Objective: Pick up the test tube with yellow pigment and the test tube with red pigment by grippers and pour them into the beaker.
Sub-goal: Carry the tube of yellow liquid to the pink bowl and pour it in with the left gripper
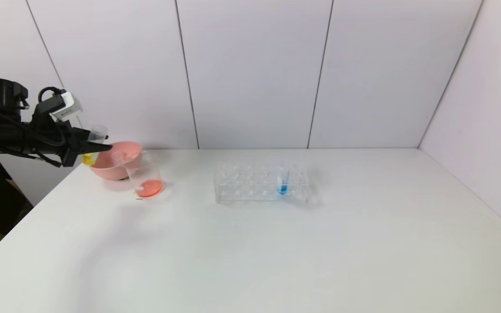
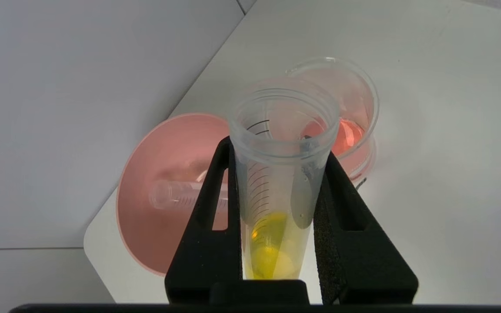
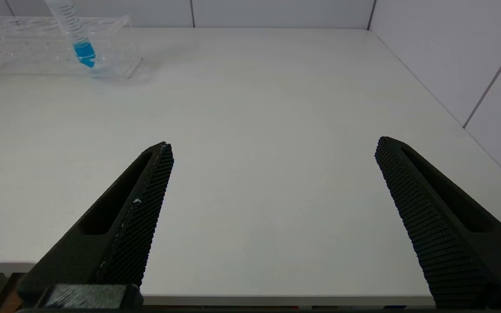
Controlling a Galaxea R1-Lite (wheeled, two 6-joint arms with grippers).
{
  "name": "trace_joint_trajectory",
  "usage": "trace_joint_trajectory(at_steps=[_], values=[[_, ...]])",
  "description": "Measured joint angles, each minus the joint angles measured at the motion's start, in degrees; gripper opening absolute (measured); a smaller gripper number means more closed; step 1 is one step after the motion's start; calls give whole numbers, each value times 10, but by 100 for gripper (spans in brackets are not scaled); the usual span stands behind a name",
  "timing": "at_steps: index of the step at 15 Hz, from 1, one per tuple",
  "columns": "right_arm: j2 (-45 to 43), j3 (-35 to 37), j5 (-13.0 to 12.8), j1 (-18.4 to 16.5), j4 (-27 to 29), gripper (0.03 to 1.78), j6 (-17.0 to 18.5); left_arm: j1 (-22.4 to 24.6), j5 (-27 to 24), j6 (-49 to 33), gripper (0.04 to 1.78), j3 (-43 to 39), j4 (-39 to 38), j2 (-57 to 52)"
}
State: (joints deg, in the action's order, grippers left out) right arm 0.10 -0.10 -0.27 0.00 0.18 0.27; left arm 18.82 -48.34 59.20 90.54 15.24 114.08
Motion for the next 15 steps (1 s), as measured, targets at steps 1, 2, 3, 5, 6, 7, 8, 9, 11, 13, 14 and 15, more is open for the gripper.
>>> trace_joint_trajectory(at_steps=[1,2,3,5,6,7,8,9,11,13,14,15], values=[[0,0,0,0,0,170,0,1,11,24,47,20,34,5],[0,0,0,0,0,170,0,2,27,50,47,43,72,11],[0,0,0,0,0,170,0,3,47,78,47,71,114,18],[0,0,0,0,0,170,0,3,82,127,47,122,191,33],[0,0,0,0,0,170,0,3,97,149,47,142,222,40],[0,0,0,0,0,170,0,2,107,162,47,154,236,46],[0,0,0,0,0,170,0,1,113,169,47,163,238,51],[0,0,0,0,0,170,0,0,118,175,47,170,243,55],[0,0,0,0,0,170,0,-6,131,185,47,188,263,62],[0,0,0,0,0,170,0,-12,141,203,47,205,283,68],[0,0,0,0,0,170,0,-14,143,208,47,213,288,70],[0,0,0,0,0,170,0,-17,144,210,47,218,289,72]])
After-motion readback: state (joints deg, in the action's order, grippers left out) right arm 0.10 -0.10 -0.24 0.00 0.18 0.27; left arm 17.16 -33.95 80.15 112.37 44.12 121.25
